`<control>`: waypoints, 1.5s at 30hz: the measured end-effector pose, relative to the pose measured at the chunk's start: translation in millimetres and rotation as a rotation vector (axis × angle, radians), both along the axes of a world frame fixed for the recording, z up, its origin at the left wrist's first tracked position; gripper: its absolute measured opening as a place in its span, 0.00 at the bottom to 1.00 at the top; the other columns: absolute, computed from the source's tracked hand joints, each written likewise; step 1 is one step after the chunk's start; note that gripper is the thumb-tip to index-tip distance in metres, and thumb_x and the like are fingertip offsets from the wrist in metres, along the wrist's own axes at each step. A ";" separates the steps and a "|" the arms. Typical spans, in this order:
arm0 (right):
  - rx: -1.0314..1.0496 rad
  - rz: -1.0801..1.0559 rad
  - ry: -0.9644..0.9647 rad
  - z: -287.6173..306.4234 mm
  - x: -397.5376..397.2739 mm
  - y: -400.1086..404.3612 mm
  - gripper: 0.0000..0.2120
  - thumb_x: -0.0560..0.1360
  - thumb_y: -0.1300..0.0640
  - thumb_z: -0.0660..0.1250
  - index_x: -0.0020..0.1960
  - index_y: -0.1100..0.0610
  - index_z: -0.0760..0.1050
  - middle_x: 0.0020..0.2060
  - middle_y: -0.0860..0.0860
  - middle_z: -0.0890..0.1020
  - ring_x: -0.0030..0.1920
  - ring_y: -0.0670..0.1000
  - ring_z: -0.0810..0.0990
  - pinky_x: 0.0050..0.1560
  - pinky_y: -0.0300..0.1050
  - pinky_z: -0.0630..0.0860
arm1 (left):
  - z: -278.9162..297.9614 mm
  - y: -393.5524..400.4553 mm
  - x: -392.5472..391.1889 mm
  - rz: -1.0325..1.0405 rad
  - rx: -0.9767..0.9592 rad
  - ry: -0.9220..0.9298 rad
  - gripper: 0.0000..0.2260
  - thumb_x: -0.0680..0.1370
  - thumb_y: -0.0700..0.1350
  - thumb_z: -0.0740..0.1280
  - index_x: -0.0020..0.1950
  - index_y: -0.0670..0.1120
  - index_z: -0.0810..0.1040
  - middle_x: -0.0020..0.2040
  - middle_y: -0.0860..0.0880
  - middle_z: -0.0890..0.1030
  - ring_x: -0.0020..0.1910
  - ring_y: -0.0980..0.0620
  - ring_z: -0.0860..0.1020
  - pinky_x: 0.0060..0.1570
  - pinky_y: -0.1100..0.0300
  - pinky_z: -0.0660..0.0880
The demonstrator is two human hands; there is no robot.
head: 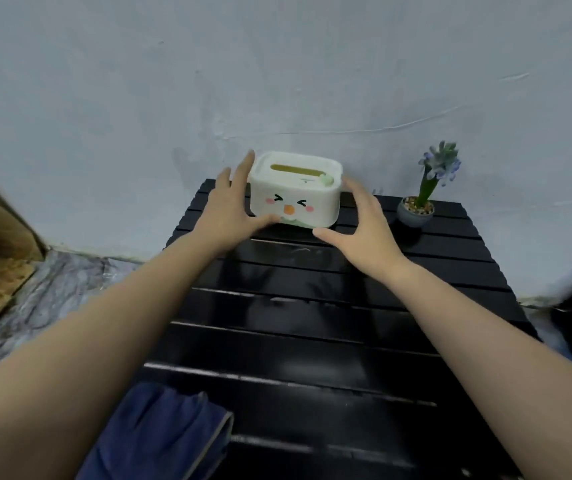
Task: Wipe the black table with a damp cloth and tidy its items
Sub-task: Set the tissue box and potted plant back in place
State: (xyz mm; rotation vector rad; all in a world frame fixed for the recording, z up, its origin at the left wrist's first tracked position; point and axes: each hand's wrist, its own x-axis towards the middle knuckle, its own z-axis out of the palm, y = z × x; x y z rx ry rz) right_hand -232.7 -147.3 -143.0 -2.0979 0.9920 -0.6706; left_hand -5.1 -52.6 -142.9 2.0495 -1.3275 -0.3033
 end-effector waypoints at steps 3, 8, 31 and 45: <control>0.038 -0.002 -0.090 -9.2 19.8 -29.6 0.49 0.67 0.53 0.81 0.79 0.44 0.56 0.75 0.47 0.64 0.69 0.41 0.61 0.69 0.39 0.59 | -7.3 -25.1 20.7 -0.076 0.084 0.046 0.53 0.66 0.60 0.78 0.76 0.71 0.42 0.80 0.40 0.53 0.80 0.42 0.54 0.76 0.43 0.57; 0.118 0.006 -0.167 -31.3 39.4 -57.5 0.45 0.66 0.58 0.82 0.76 0.47 0.62 0.72 0.49 0.69 0.70 0.49 0.70 0.71 0.44 0.68 | -26.0 -45.1 33.8 -0.143 -0.005 0.153 0.43 0.69 0.42 0.78 0.76 0.64 0.60 0.65 0.49 0.75 0.57 0.53 0.80 0.51 0.70 0.77; 0.222 0.142 -0.246 -21.2 -18.4 64.7 0.42 0.70 0.58 0.79 0.76 0.39 0.62 0.70 0.37 0.72 0.68 0.40 0.73 0.69 0.39 0.72 | -20.2 105.1 -26.9 -0.085 -0.056 0.167 0.40 0.72 0.43 0.77 0.75 0.67 0.61 0.66 0.54 0.76 0.59 0.56 0.80 0.62 0.55 0.78; -0.131 -0.294 -0.142 3.5 -95.6 -2.3 0.12 0.77 0.52 0.70 0.61 0.45 0.78 0.56 0.46 0.80 0.56 0.48 0.79 0.60 0.54 0.78 | 34.0 61.8 -139.1 -0.328 -0.418 -0.374 0.11 0.79 0.47 0.68 0.60 0.47 0.80 0.52 0.51 0.80 0.52 0.47 0.74 0.54 0.55 0.70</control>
